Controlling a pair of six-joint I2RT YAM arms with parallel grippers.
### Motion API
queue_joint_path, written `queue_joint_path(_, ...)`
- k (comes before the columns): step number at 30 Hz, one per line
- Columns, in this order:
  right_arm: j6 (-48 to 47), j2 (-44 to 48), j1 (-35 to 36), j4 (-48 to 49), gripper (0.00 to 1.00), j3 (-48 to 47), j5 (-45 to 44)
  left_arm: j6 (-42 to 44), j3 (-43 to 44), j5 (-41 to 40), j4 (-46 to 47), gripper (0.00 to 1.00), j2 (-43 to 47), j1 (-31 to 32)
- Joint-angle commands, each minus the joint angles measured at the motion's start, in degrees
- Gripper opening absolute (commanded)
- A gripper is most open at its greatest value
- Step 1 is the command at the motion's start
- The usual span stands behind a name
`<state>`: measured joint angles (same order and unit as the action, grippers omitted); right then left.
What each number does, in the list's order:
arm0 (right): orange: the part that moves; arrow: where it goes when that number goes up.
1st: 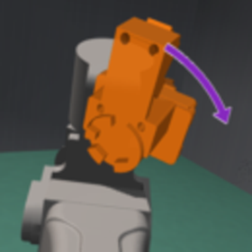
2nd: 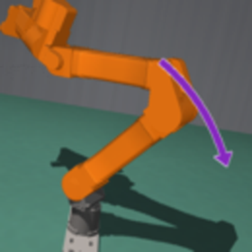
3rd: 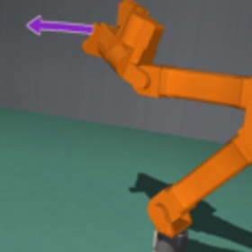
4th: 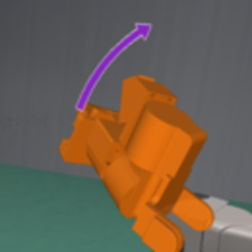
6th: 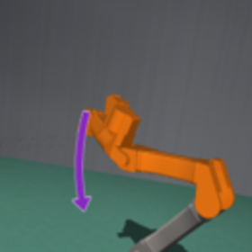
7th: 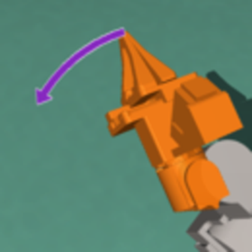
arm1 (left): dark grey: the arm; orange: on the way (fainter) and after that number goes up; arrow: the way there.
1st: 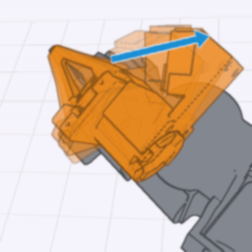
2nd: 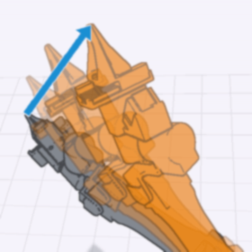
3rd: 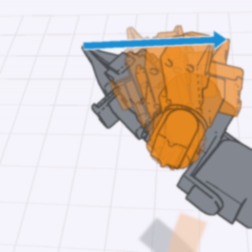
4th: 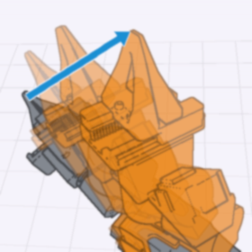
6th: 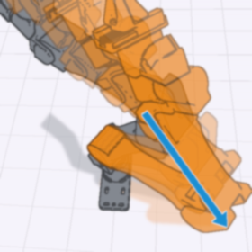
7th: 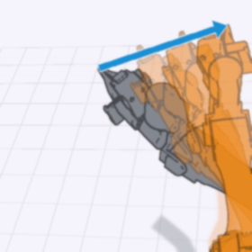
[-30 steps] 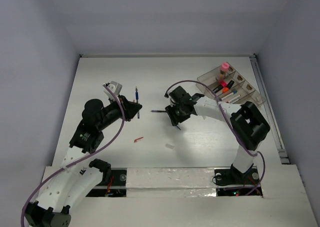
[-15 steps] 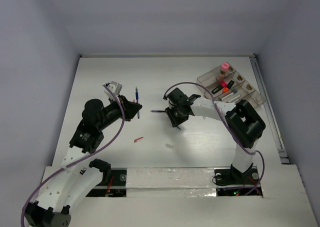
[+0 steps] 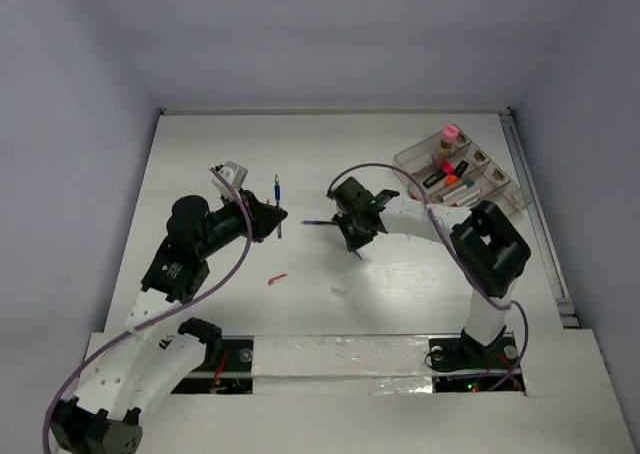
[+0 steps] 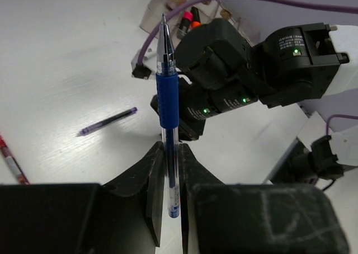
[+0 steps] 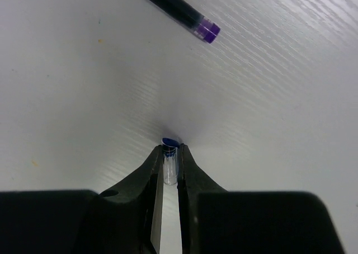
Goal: Sort the stationery into containers
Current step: Pick up the pen cap from the center of the board, then close the pen cap on the pen.
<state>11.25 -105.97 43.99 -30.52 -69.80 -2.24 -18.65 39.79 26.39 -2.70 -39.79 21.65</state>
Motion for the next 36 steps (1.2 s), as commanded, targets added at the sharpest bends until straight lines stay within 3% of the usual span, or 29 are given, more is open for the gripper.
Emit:
queue_joint_path(1, 2.37, 6.64, 0.66, 2.39, 0.0, -0.16, -3.91, -3.82, 0.03, 7.41, 5.93, 0.0, -1.69, -0.12)
queue_joint_path(6, 5.27, 17.62, 0.66, 8.36, 0.0, 0.63, -7.07, -13.41, -4.1, 15.36, 19.56, 0.0, -3.89, 0.85)
queue_joint_path(10, 8.08, 28.33, 0.66, 18.96, 0.0, 3.78, -10.15, -11.93, -2.7, 13.86, 17.56, 0.0, -4.85, 2.25)
queue_joint_path(14, 13.08, 32.4, 0.66, 31.38, 0.0, 5.29, -8.31, -9.74, -0.07, 14.91, 15.54, 0.0, -8.1, 4.19)
queue_joint_path(21, 20.74, 31.54, 0.13, 49.4, 0.0, 5.29, -5.77, -4.64, 4.07, 15.79, 13.23, 0.0, -12.85, 4.72)
queue_joint_path(28, 25.14, 27.14, 0.13, 55.92, 0.0, 4.32, 1.44, -5.34, 3.63, 16.68, 13.86, 0.0, -13.91, 4.72)
queue_joint_path(36, 24.79, 26.34, 1.8, 57.77, 0.0, 5.29, 1.89, -3.93, 3.98, 11.5, 10.36, 0.0, -13.12, 4.72)
